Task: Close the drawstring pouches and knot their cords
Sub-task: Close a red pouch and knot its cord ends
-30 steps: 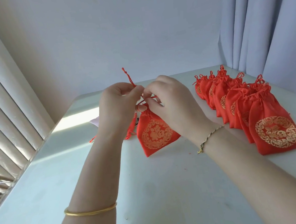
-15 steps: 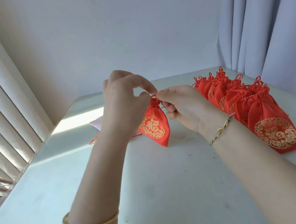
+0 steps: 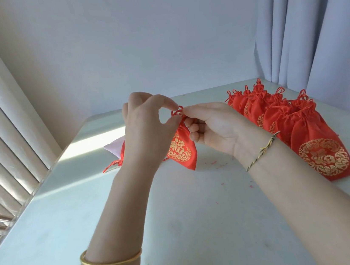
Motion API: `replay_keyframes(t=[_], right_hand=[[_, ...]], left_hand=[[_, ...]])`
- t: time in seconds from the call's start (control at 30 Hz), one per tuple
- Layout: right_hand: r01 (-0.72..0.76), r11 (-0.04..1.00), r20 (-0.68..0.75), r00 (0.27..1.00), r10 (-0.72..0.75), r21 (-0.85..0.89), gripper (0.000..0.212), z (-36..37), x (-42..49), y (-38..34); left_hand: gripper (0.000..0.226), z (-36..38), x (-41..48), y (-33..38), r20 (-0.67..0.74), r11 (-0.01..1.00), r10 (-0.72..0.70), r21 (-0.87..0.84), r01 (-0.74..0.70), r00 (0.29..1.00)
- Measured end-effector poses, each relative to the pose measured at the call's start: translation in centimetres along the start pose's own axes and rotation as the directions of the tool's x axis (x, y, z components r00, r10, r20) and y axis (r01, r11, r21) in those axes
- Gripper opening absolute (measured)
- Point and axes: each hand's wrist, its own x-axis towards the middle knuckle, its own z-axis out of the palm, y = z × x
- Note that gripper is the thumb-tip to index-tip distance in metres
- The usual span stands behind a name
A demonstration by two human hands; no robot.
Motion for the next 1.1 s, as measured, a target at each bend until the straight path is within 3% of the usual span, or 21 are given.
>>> replay_keyframes(t=[0.17, 0.27, 0.4, 0.47, 0.6, 0.7, 0.8, 0.9, 0.97, 1.03, 1.07, 1.1], right_hand=[[0.037, 0.997, 0.047, 0.998, -0.033, -0.072, 0.016, -0.2, 0.1, 0.1], [0.079, 0.974, 0.036, 0.997, -0.073, -0.214, 0.008, -0.7, 0.1, 0.0], [0.208, 0.871, -0.074, 0.961, -0.267, -0.446, 0.013, -1.9, 0.4, -0.4], [0.226, 0.880, -0.112, 0.948, -0.296, -0.417, 0.018, -2.3, 0.7, -0.3], [0.169, 0.944, -0.201, 0.952, -0.231, -0.284, 0.020, -3.3, 1.5, 0.4], [0.163, 0.909, -0.251, 0.929, -0.273, -0.383, 0.019, -3.7, 1.6, 0.8], [0.132, 0.894, -0.178, 0.958, -0.227, -0.428, 0.003, -3.3, 0.9, 0.6], [0.043, 0.905, -0.016, 0.998, -0.055, -0.423, 0.049, -3.2, -0.1, -0.4], [0.043, 0.782, 0.015, 0.999, -0.043, -0.622, 0.059, -3.0, -0.6, -0.3], [0.106, 0.682, -0.040, 0.980, -0.195, -0.724, 0.034, -3.2, -0.9, 0.5], [0.145, 0.684, -0.075, 0.957, -0.282, -0.715, 0.017, -3.5, -1.5, 0.6], [0.184, 0.710, -0.103, 0.934, -0.341, -0.680, 0.012, -4.2, -2.0, 0.6]], left_hand=[[0.008, 0.1, 0.0, -0.3, 0.011, 1.000, 0.004, 0.006, -0.004, 1.000], [0.006, -0.1, 0.2, -0.7, 0.018, 1.000, -0.026, -0.009, 0.026, 0.999], [0.010, -0.8, 0.3, -1.5, 0.079, 0.952, -0.170, -0.243, 0.184, 0.982], [0.014, -1.1, 0.3, -1.7, 0.111, 0.930, -0.213, -0.283, 0.236, 0.971], [0.017, -0.8, 0.2, -1.2, 0.126, 0.948, -0.175, -0.245, 0.202, 0.976], [0.018, -0.2, 0.1, -1.0, 0.151, 0.943, -0.192, -0.244, 0.225, 0.970], [0.015, 0.0, 0.0, -0.7, 0.222, 0.828, -0.310, -0.414, 0.377, 0.924], [0.019, -0.2, 0.1, -0.1, 0.281, 0.677, -0.358, -0.579, 0.455, 0.890], [0.021, -0.2, 0.0, 0.7, 0.301, 0.631, -0.359, -0.619, 0.467, 0.884], [0.020, -0.1, -0.2, 1.4, 0.302, 0.611, -0.363, -0.637, 0.470, 0.882], [0.018, 0.0, -0.4, 1.9, 0.305, 0.604, -0.357, -0.645, 0.467, 0.883], [0.016, 0.1, -0.6, 2.4, 0.317, 0.596, -0.339, -0.656, 0.463, 0.886]])
